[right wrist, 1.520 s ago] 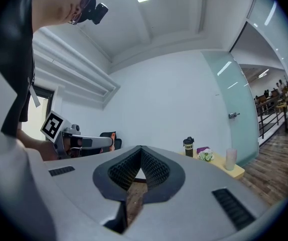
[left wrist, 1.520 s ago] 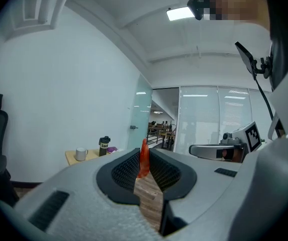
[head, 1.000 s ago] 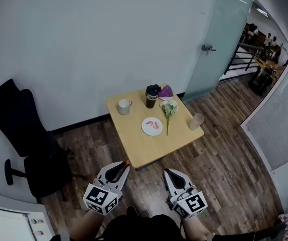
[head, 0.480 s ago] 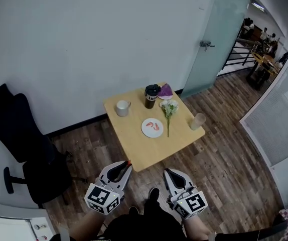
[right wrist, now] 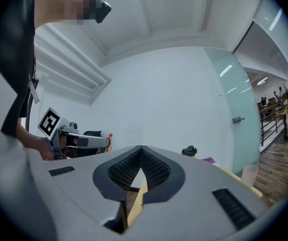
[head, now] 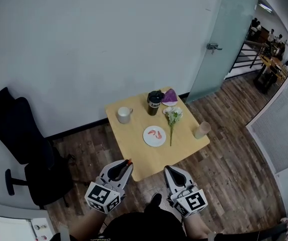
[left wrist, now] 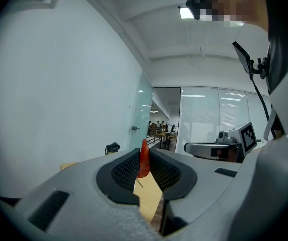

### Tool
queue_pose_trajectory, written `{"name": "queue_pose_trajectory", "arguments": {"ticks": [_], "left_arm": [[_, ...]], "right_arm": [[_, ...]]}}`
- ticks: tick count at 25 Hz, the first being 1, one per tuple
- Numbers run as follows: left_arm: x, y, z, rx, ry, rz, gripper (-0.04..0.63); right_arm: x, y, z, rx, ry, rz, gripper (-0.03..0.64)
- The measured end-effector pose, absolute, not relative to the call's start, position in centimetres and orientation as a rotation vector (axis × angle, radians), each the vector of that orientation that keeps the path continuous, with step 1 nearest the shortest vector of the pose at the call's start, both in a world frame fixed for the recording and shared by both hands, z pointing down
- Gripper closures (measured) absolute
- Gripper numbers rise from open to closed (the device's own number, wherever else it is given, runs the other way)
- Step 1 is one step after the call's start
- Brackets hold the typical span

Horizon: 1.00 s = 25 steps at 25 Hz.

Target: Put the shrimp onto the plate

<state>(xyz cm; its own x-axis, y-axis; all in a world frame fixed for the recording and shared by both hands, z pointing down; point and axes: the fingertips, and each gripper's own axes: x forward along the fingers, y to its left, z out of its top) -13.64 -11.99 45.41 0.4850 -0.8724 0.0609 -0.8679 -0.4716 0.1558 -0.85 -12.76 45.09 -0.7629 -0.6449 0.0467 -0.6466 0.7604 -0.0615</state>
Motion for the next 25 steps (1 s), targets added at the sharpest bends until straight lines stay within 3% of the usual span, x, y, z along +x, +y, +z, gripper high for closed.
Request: {"name": "queue_pose_trajectory", "arguments": {"ticks": [25], "left_arm": [[-4.3,-26.4,42.8,2.488,-1.604,-0.132,0.534]], "right_arm": [[7.4,-27.9,42.8,0.941,-3.037,0.104,0.615]]}}
